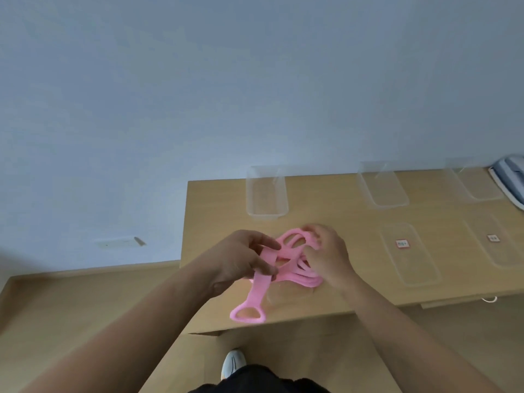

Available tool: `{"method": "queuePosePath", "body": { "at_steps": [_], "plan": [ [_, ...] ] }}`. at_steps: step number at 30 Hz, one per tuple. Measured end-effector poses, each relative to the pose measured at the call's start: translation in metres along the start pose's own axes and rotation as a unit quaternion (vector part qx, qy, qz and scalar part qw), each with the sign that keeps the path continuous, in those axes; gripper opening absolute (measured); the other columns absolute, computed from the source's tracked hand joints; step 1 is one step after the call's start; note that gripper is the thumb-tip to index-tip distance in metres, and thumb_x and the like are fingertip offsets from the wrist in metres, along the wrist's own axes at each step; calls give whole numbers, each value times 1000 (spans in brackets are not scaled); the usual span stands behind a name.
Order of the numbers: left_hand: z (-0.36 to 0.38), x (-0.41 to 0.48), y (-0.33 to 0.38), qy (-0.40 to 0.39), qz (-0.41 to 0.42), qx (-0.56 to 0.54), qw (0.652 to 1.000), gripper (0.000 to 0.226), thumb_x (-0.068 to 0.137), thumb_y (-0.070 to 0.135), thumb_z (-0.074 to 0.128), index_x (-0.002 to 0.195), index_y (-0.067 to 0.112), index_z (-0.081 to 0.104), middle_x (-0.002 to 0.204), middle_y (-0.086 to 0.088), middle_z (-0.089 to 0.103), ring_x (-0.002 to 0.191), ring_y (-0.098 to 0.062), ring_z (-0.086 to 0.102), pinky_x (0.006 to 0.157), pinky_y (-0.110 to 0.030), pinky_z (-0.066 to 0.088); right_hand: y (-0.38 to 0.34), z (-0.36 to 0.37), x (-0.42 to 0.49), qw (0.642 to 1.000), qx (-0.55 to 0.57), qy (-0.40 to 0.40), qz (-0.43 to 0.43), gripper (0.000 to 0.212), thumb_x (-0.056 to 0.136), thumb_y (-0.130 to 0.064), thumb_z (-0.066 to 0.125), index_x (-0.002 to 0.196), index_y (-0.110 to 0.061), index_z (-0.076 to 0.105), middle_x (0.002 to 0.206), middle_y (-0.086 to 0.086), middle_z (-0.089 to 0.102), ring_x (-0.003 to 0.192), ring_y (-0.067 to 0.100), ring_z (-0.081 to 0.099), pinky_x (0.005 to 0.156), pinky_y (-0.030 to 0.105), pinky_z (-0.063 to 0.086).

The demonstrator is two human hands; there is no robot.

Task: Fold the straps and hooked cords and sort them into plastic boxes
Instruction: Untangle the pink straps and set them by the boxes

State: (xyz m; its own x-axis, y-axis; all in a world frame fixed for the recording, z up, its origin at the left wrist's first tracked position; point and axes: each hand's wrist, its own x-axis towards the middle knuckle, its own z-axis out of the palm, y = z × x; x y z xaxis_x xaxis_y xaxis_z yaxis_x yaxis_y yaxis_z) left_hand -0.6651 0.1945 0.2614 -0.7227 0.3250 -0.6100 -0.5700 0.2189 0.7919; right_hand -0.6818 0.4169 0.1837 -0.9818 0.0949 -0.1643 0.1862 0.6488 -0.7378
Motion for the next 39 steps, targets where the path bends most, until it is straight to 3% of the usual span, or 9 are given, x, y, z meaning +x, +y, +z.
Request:
{"method": "queuePosePath", "body": {
  "at_steps": [3, 6, 12, 16, 22, 27, 31, 36, 39],
  "plan": [
    [8, 2, 25, -21, 60, -48, 997, 43, 77, -20, 73, 110, 8, 74, 103, -18, 74, 88, -30, 75, 75, -34, 62, -18, -6, -13, 919, 312, -232, 71, 39, 92, -38, 61, 119, -10, 66, 114, 13, 71, 110, 34, 66, 95, 39, 53],
    [15, 11, 48, 39, 121, -17, 992, 37, 83, -13, 74, 109, 13, 73, 98, -18, 71, 86, -31, 73, 86, -46, 63, -25, -14, -20, 863, 416, -278, 66, 52, 100, -46, 44, 126, -5, 63, 121, 23, 66, 115, 34, 63, 101, 44, 47],
    [27, 34, 75, 138, 182, 157, 961, 28, 91, 5, 73, 113, 22, 74, 99, -4, 70, 87, -20, 69, 85, -37, 62, -19, -43, -15, 908, 347, -234, 5, 37, 92, -37, 64, 126, -20, 64, 105, 15, 71, 96, 30, 68, 89, 45, 52],
    [50, 38, 87, 74, 175, 238, 953, 66, 73, 1, 86, 131, 23, 64, 114, 4, 66, 98, -13, 66, 73, -14, 55, -7, -53, -9, 941, 261, -208, -47, 54, 76, -31, 84, 125, -26, 61, 106, 5, 74, 100, 25, 70, 93, 46, 56],
    [112, 53, 117, 149, 258, 472, 830, 66, 81, -5, 70, 139, 24, 56, 100, 7, 60, 96, -14, 56, 70, -22, 41, 31, -77, 8, 979, 123, -129, -102, 55, 55, -52, 89, 95, -48, 52, 89, -18, 63, 81, 2, 59, 73, 17, 48],
    [168, 71, 147, 168, 279, 574, 751, 35, 91, 4, 65, 121, 20, 72, 108, -2, 65, 98, -22, 63, 77, -28, 45, 69, -119, 27, 986, 103, -62, -116, 54, 60, -48, 89, 94, -40, 49, 90, -10, 53, 80, 9, 52, 68, 18, 40],
    [211, 84, 165, 174, 305, 556, 753, 20, 94, 16, 64, 108, 19, 78, 95, -1, 64, 89, -21, 62, 75, -30, 42, 98, -151, 36, 983, 117, -69, -123, 67, 58, -46, 92, 112, -30, 56, 100, -10, 57, 89, 9, 56, 75, 20, 47],
    [246, 110, 171, 193, 304, 563, 744, 19, 99, 35, 59, 104, 27, 75, 101, 4, 58, 85, -20, 60, 73, -34, 48, 140, -180, 41, 982, 155, -53, -99, 36, 74, -20, 81, 80, -39, 51, 79, -16, 58, 76, 5, 55, 62, 12, 42],
    [253, 135, 161, 216, 259, 517, 787, 22, 99, 39, 60, 103, 26, 77, 98, 6, 58, 87, -18, 60, 74, -34, 45, 173, -201, 43, 981, 177, -48, -65, 31, 83, -9, 67, 76, -38, 61, 71, -15, 60, 62, 2, 52, 55, 14, 39]
  ]
}}
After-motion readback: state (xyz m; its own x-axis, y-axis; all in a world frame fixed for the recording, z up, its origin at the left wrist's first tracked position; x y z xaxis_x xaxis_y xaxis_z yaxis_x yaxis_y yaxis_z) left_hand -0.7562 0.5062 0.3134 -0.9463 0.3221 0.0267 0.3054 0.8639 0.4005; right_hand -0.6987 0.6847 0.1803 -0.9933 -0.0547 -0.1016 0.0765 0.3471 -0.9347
